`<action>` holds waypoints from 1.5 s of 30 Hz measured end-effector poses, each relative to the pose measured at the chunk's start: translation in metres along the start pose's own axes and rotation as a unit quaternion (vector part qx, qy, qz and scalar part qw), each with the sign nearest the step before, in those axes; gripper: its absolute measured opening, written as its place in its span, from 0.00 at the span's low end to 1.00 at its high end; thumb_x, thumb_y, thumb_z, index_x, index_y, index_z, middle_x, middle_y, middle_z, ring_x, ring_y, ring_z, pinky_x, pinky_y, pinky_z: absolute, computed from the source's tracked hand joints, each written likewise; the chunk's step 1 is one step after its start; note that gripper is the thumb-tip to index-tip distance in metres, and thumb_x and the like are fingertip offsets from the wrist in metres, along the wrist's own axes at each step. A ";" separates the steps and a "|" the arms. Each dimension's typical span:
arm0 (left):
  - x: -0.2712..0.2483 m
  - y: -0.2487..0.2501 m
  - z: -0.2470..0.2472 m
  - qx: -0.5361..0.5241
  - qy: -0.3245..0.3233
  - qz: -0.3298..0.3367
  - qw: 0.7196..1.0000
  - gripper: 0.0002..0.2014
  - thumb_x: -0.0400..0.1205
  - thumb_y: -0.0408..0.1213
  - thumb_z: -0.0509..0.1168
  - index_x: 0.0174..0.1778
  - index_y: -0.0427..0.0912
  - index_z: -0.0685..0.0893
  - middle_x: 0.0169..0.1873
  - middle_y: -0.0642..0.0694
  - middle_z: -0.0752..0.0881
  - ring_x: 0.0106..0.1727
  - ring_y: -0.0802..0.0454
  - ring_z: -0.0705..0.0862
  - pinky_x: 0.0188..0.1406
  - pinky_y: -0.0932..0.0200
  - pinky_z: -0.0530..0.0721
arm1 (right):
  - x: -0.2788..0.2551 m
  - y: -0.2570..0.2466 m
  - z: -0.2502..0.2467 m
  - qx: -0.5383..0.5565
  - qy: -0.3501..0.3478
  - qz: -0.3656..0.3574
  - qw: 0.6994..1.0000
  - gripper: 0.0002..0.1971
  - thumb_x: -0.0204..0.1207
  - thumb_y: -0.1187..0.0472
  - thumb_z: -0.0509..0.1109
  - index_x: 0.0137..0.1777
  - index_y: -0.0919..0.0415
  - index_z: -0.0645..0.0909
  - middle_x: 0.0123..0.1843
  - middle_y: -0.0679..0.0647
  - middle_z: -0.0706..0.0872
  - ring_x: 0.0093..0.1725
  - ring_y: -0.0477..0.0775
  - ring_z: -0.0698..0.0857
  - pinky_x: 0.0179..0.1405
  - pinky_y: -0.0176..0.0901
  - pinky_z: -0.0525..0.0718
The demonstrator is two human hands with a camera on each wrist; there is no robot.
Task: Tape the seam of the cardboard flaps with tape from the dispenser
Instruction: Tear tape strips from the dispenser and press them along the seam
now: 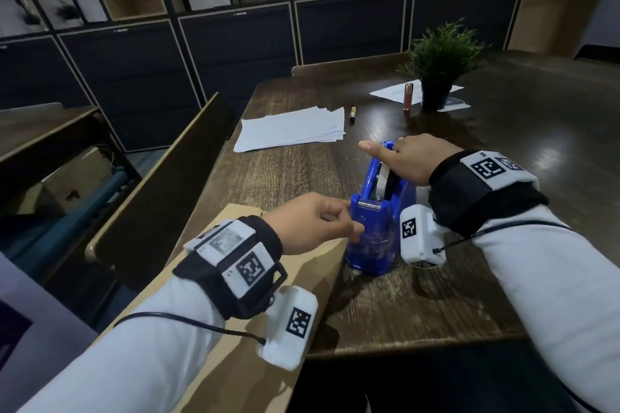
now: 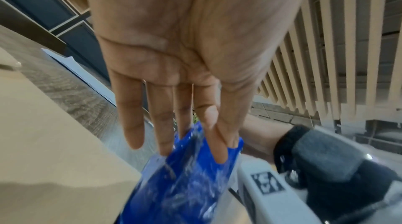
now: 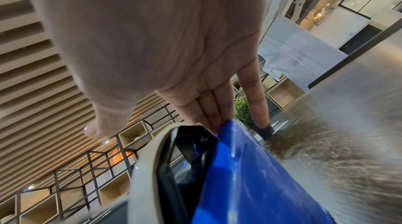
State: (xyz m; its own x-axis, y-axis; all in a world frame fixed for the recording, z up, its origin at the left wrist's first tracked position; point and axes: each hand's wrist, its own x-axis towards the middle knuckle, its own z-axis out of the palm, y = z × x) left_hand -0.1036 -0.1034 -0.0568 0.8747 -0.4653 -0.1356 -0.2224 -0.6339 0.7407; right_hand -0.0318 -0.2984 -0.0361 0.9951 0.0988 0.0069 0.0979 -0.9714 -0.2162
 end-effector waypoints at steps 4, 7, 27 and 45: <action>-0.016 -0.007 -0.020 -0.010 0.044 0.015 0.999 0.13 0.83 0.45 0.64 0.43 0.39 0.87 0.60 0.63 0.85 0.54 0.71 0.84 0.53 0.63 0.79 | -0.003 0.001 -0.004 0.044 -0.014 0.000 0.999 0.46 0.72 0.23 0.40 0.62 0.61 0.81 0.63 0.61 0.84 0.61 0.61 0.81 0.63 0.52 0.76; -0.028 -0.018 -0.034 -0.040 0.104 0.033 0.993 0.15 0.83 0.46 0.62 0.46 0.39 0.88 0.61 0.62 0.85 0.60 0.70 0.82 0.59 0.61 0.79 | -0.017 -0.005 -0.009 0.058 -0.031 -0.026 0.998 0.36 0.81 0.33 0.47 0.83 0.53 0.60 0.83 0.58 0.65 0.82 0.58 0.62 0.78 0.52 0.61; -0.066 -0.060 -0.062 -0.060 0.210 0.066 0.974 0.12 0.77 0.54 0.62 0.41 0.58 0.90 0.56 0.59 0.88 0.57 0.63 0.84 0.64 0.55 0.77 | -0.051 -0.116 0.019 0.441 -0.036 -0.189 0.877 0.08 0.74 0.54 0.75 0.47 0.57 0.88 0.47 0.54 0.92 0.50 0.53 0.89 0.49 0.45 0.86; -0.069 -0.075 -0.073 -0.037 0.239 -0.014 0.970 0.20 0.75 0.32 0.57 0.42 0.62 0.89 0.53 0.53 0.89 0.53 0.36 0.85 0.55 0.37 0.82 | -0.044 -0.147 0.043 0.298 0.147 -0.250 0.909 0.07 0.76 0.58 0.71 0.37 0.49 0.82 0.42 0.41 0.82 0.46 0.44 0.82 0.49 0.48 0.83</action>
State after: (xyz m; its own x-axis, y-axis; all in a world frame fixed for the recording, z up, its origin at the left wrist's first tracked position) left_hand -0.1160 0.0216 -0.0550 0.9835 -0.0978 0.1523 -0.1805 -0.5881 0.7884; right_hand -0.0902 -0.1507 -0.0468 0.7979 0.3485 0.4918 0.6010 -0.5224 -0.6049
